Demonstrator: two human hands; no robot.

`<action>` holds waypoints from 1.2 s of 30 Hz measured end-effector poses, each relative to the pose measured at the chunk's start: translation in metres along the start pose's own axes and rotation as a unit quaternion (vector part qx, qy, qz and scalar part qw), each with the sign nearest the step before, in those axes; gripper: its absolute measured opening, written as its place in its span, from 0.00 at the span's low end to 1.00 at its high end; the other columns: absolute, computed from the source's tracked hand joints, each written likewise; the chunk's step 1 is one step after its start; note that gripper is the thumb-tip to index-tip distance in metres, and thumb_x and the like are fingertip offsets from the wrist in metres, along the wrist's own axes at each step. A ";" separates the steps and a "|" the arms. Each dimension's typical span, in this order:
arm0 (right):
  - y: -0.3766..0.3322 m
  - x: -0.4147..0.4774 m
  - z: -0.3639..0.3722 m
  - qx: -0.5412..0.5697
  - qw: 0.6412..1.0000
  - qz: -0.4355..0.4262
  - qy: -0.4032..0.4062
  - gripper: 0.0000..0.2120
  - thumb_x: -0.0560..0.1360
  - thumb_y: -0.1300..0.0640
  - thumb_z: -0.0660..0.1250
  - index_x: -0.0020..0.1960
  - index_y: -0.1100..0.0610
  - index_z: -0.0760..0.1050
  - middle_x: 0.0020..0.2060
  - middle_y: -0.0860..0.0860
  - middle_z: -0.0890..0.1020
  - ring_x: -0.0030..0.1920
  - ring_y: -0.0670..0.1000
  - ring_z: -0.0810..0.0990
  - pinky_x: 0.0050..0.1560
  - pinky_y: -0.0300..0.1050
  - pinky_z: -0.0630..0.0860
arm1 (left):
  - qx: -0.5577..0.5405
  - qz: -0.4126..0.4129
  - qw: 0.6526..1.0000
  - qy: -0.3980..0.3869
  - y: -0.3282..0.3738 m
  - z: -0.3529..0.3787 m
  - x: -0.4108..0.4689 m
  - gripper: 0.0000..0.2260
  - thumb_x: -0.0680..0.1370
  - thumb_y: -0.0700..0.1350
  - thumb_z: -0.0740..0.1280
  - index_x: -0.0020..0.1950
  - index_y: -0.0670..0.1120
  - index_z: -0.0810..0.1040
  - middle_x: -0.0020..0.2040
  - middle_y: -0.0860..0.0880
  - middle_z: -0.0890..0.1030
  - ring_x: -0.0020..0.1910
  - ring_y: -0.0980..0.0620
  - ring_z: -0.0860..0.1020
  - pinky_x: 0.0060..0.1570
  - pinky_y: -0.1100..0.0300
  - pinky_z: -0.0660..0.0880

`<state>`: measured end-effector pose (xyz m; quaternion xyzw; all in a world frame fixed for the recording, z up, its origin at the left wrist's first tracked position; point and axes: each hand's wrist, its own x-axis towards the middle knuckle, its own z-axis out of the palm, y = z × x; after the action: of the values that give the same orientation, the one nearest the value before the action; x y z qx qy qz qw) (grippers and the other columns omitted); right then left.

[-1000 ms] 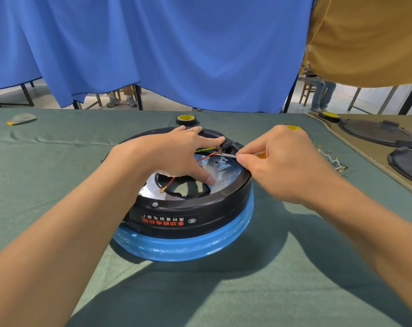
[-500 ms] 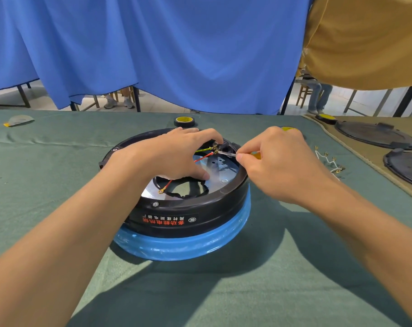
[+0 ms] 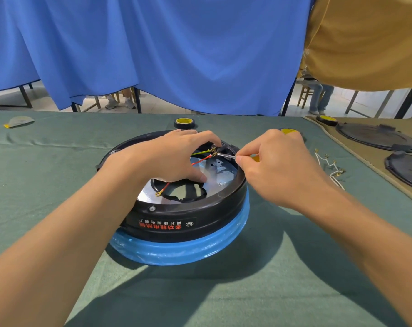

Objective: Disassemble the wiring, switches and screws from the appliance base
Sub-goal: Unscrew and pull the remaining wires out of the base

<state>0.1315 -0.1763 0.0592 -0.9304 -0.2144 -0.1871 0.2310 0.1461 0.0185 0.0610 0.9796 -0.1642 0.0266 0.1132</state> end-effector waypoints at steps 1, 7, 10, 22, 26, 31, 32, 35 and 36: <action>-0.001 -0.001 0.001 -0.003 1.000 -0.003 0.001 0.12 0.75 0.59 0.62 0.39 0.61 0.82 0.31 0.60 0.80 0.37 0.60 0.73 0.42 0.54 0.77 | 0.001 -0.001 1.000 -0.002 0.000 0.000 0.000 0.30 0.73 0.53 0.73 0.71 0.60 0.63 0.69 0.53 0.69 0.67 0.48 0.66 0.67 0.51 0.64; 0.001 0.001 0.000 0.010 1.000 -0.021 -0.011 0.10 0.75 0.60 0.64 0.42 0.65 0.81 0.30 0.64 0.77 0.30 0.52 0.63 0.34 0.50 0.70 | -0.002 -0.007 1.000 -0.012 0.002 0.000 0.001 0.30 0.73 0.53 0.72 0.71 0.61 0.62 0.70 0.52 0.68 0.69 0.47 0.64 0.68 0.50 0.63; 0.002 0.003 0.001 0.037 0.999 -0.019 -0.020 0.09 0.74 0.61 0.64 0.46 0.66 0.80 0.38 0.65 0.81 0.32 0.58 0.67 0.33 0.48 0.66 | -0.003 -0.009 1.000 -0.016 0.002 0.000 0.000 0.30 0.74 0.53 0.72 0.71 0.61 0.61 0.72 0.53 0.66 0.71 0.47 0.63 0.70 0.49 0.61; 0.002 0.000 -0.002 0.046 0.999 -0.011 -0.024 0.10 0.76 0.57 0.66 0.42 0.52 0.85 0.26 0.41 0.78 0.32 0.44 0.74 0.31 0.36 0.70 | 0.008 -0.064 0.998 -0.028 0.005 -0.014 -0.011 0.23 0.70 0.52 0.76 0.53 0.54 0.63 0.60 0.49 0.62 0.55 0.48 0.63 0.52 0.55 0.63; 0.003 0.001 -0.003 0.044 0.999 -0.007 -0.031 0.10 0.77 0.56 0.65 0.44 0.50 0.85 0.25 0.39 0.74 0.38 0.50 0.72 0.38 0.43 0.68 | 0.136 -0.075 0.987 -0.036 0.008 -0.020 -0.020 0.10 0.70 0.57 0.75 0.38 0.57 0.75 0.60 0.51 0.67 0.61 0.48 0.64 0.57 0.51 0.67; 0.001 0.000 -0.007 0.037 0.999 -0.007 -0.020 0.10 0.77 0.55 0.64 0.46 0.49 0.85 0.30 0.38 0.73 0.45 0.51 0.66 0.44 0.43 0.63 | 0.226 -0.081 0.971 -0.012 0.003 -0.008 -0.024 0.10 0.70 0.60 0.73 0.44 0.55 0.81 0.57 0.51 0.72 0.60 0.48 0.69 0.52 0.52 0.67; 0.001 0.000 -0.008 0.037 0.999 -0.007 -0.020 0.10 0.77 0.54 0.64 0.46 0.49 0.85 0.30 0.38 0.73 0.45 0.52 0.66 0.44 0.43 0.63 | 0.229 -0.079 0.970 -0.006 0.003 -0.007 -0.023 0.10 0.71 0.59 0.73 0.43 0.55 0.80 0.56 0.51 0.73 0.59 0.48 0.70 0.52 0.52 0.67; 0.001 0.000 -0.010 0.041 0.999 -0.010 -0.019 0.10 0.77 0.54 0.64 0.45 0.49 0.85 0.31 0.40 0.74 0.47 0.53 0.70 0.45 0.44 0.65 | 0.241 -0.080 0.967 0.007 0.004 -0.006 -0.023 0.12 0.71 0.57 0.74 0.41 0.55 0.73 0.51 0.52 0.72 0.49 0.50 0.70 0.47 0.54 0.65; 0.001 0.000 -0.011 0.042 0.999 -0.011 -0.019 0.10 0.77 0.54 0.64 0.45 0.49 0.84 0.31 0.40 0.75 0.48 0.53 0.71 0.45 0.44 0.66 | 0.250 -0.083 0.964 0.015 0.005 -0.006 -0.023 0.12 0.71 0.57 0.74 0.42 0.55 0.72 0.50 0.51 0.72 0.47 0.50 0.69 0.45 0.54 0.64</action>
<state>0.1289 -0.1830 0.0678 -0.9208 -0.2365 -0.1630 0.2638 0.1223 0.0230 0.0662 0.9864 -0.0683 0.0717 -0.1314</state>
